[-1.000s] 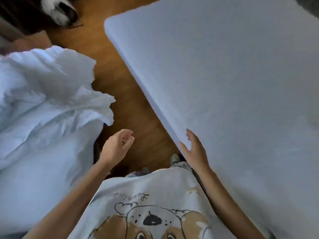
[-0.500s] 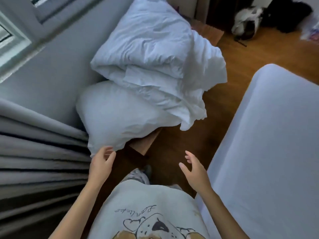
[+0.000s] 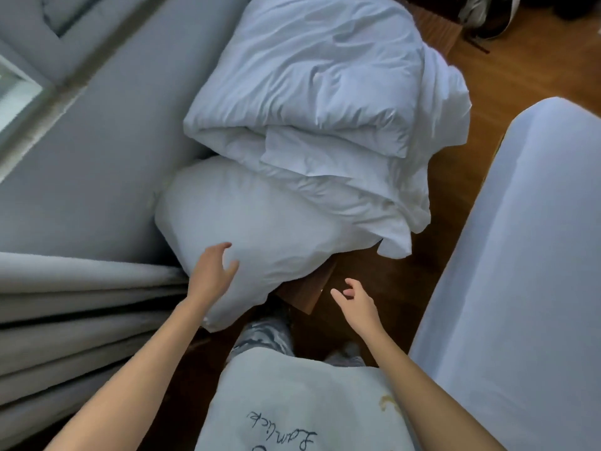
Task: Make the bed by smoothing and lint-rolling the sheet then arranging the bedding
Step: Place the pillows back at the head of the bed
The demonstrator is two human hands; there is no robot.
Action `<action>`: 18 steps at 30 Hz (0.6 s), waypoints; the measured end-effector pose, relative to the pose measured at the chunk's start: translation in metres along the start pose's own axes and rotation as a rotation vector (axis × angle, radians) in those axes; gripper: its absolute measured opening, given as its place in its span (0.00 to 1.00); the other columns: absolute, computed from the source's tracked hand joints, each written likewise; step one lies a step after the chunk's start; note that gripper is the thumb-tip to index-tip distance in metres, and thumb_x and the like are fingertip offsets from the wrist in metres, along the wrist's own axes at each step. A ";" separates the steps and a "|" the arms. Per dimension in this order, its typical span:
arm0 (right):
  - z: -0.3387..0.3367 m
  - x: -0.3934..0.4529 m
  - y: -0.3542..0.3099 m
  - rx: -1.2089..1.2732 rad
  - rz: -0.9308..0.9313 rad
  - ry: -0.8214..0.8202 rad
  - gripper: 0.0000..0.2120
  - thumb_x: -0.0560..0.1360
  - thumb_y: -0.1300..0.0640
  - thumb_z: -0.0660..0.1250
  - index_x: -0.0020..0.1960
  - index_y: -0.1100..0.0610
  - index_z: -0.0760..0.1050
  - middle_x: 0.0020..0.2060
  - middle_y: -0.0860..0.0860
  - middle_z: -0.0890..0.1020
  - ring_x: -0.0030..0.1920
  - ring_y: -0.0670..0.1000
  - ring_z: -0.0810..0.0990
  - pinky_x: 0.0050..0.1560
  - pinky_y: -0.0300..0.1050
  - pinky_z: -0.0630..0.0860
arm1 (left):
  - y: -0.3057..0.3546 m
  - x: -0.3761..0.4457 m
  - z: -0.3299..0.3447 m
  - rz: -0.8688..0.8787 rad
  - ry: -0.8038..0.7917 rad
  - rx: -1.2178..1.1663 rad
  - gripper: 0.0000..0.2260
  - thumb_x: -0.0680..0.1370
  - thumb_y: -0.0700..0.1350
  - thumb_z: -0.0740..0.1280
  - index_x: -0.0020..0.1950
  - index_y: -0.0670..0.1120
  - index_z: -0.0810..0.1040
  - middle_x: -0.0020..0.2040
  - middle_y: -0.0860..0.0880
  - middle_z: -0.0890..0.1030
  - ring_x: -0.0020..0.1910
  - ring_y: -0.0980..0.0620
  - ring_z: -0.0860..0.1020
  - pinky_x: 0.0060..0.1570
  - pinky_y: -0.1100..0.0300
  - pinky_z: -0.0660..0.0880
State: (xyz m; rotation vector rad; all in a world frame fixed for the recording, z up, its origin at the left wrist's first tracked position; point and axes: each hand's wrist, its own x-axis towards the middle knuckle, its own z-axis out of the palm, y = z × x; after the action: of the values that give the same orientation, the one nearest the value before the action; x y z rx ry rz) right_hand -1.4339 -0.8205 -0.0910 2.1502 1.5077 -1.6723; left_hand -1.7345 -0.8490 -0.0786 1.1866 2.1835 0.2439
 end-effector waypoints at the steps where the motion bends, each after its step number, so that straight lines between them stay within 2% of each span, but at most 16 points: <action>1: 0.008 0.010 -0.012 0.057 0.040 0.010 0.29 0.78 0.42 0.63 0.74 0.52 0.62 0.63 0.51 0.75 0.61 0.52 0.74 0.56 0.44 0.71 | 0.000 0.028 -0.008 0.041 -0.017 0.047 0.22 0.80 0.49 0.65 0.72 0.45 0.68 0.70 0.45 0.71 0.69 0.46 0.69 0.64 0.50 0.68; 3: 0.026 0.038 -0.037 0.236 0.131 0.014 0.32 0.76 0.41 0.65 0.75 0.53 0.61 0.62 0.52 0.75 0.61 0.52 0.74 0.59 0.46 0.72 | 0.003 0.088 -0.021 0.080 -0.028 0.104 0.23 0.79 0.49 0.65 0.73 0.45 0.69 0.71 0.44 0.70 0.70 0.44 0.67 0.66 0.49 0.66; 6: 0.053 0.086 -0.073 0.576 0.251 0.071 0.41 0.72 0.43 0.71 0.77 0.55 0.56 0.67 0.53 0.71 0.65 0.54 0.72 0.67 0.54 0.70 | 0.010 0.175 -0.036 0.106 0.000 0.192 0.27 0.77 0.53 0.67 0.74 0.46 0.67 0.74 0.42 0.66 0.71 0.41 0.64 0.68 0.48 0.63; 8: 0.070 0.114 -0.090 0.786 0.285 0.167 0.45 0.70 0.45 0.74 0.77 0.55 0.53 0.68 0.51 0.70 0.65 0.53 0.71 0.69 0.51 0.68 | 0.015 0.224 -0.038 0.132 -0.059 0.326 0.33 0.75 0.59 0.68 0.75 0.48 0.63 0.75 0.41 0.63 0.73 0.41 0.62 0.70 0.48 0.59; 11: 0.091 0.140 -0.097 0.894 0.358 0.295 0.52 0.66 0.43 0.77 0.78 0.53 0.48 0.63 0.49 0.72 0.60 0.53 0.73 0.65 0.49 0.70 | 0.024 0.271 -0.031 0.150 -0.191 0.427 0.41 0.71 0.67 0.67 0.77 0.50 0.58 0.77 0.44 0.59 0.75 0.41 0.59 0.72 0.46 0.57; 13: 0.101 0.152 -0.094 0.896 0.380 0.322 0.56 0.63 0.39 0.77 0.79 0.50 0.47 0.62 0.48 0.72 0.60 0.53 0.74 0.65 0.51 0.70 | 0.023 0.290 -0.027 0.173 -0.203 0.341 0.43 0.69 0.66 0.71 0.77 0.51 0.58 0.77 0.46 0.60 0.75 0.43 0.61 0.72 0.47 0.59; 15: 0.102 0.161 -0.091 0.885 0.400 0.326 0.55 0.62 0.39 0.78 0.78 0.51 0.50 0.60 0.47 0.73 0.58 0.52 0.74 0.63 0.50 0.71 | 0.021 0.297 -0.027 0.154 -0.234 0.206 0.43 0.66 0.66 0.74 0.76 0.51 0.62 0.75 0.47 0.65 0.73 0.45 0.64 0.70 0.49 0.63; 18: 0.094 0.168 -0.089 0.901 0.380 0.356 0.42 0.65 0.47 0.79 0.73 0.54 0.62 0.57 0.47 0.76 0.56 0.50 0.75 0.61 0.47 0.72 | 0.021 0.294 -0.024 0.197 -0.229 0.251 0.39 0.67 0.65 0.73 0.72 0.49 0.68 0.70 0.46 0.72 0.68 0.44 0.71 0.64 0.53 0.69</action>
State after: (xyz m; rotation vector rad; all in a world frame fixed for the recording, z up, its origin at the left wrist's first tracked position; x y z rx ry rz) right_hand -1.5705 -0.7140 -0.2130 3.0045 0.2519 -2.1236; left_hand -1.8502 -0.5967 -0.1807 1.4922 1.9389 -0.0862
